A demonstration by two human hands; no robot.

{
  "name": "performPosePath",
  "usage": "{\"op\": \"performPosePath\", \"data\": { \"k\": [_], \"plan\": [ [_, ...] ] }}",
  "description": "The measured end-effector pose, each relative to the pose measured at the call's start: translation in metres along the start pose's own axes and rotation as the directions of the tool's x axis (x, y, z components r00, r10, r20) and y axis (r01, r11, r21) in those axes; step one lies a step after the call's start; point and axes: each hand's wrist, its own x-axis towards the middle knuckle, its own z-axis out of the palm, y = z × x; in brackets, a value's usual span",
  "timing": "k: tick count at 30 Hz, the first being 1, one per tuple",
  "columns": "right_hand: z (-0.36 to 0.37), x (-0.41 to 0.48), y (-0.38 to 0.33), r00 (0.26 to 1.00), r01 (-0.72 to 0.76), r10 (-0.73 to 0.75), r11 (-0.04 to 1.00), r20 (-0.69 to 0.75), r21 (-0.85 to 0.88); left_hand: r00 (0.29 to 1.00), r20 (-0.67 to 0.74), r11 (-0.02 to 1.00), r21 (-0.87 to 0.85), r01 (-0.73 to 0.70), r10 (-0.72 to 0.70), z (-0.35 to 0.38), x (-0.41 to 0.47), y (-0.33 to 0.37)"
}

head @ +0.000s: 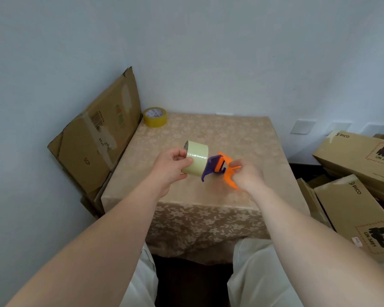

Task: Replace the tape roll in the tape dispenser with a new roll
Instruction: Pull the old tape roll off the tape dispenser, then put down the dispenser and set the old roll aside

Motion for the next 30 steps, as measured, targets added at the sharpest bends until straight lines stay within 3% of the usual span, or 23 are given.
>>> {"op": "performPosePath", "data": {
  "k": [3,5,7,9,11,15,19,25,30],
  "plan": [
    [0.004,-0.001,-0.001,0.987,0.008,-0.015,0.999,0.158,0.043,1.000,0.014,1.000,0.014,0.003,-0.003,0.002,0.000,0.001],
    [0.003,-0.001,-0.004,0.982,-0.005,-0.014,0.995,0.189,0.100,1.000,0.031,1.000,0.029,0.006,-0.007,0.003,0.000,0.002],
    [0.000,-0.004,-0.012,0.979,-0.050,-0.010,0.958,0.205,0.284,0.998,0.061,0.999,0.042,0.001,-0.004,0.005,-0.001,0.004],
    [-0.004,-0.006,-0.022,0.938,-0.167,-0.026,0.839,0.344,0.517,0.994,0.111,0.999,0.052,-0.011,0.005,0.007,-0.003,0.006],
    [-0.006,-0.010,-0.032,0.896,-0.240,-0.072,0.752,0.438,0.614,0.985,0.169,0.996,0.076,-0.042,0.029,0.010,-0.003,0.007],
    [-0.005,-0.009,-0.040,0.903,-0.293,-0.075,0.611,0.422,0.736,0.964,0.253,0.979,0.161,-0.125,0.082,0.012,-0.005,0.007],
    [-0.010,-0.009,-0.040,0.916,-0.321,-0.074,0.451,0.393,0.833,0.965,0.240,0.949,0.267,-0.167,0.103,0.012,-0.007,0.008],
    [-0.010,-0.016,-0.043,0.925,-0.220,-0.140,0.556,0.352,0.801,0.962,0.264,0.982,0.150,-0.117,0.074,0.018,-0.007,0.020],
    [-0.018,-0.013,-0.043,0.948,-0.243,-0.051,0.522,0.314,0.818,0.924,0.363,0.971,0.150,-0.186,0.121,0.021,-0.014,0.027]
  ]
}}
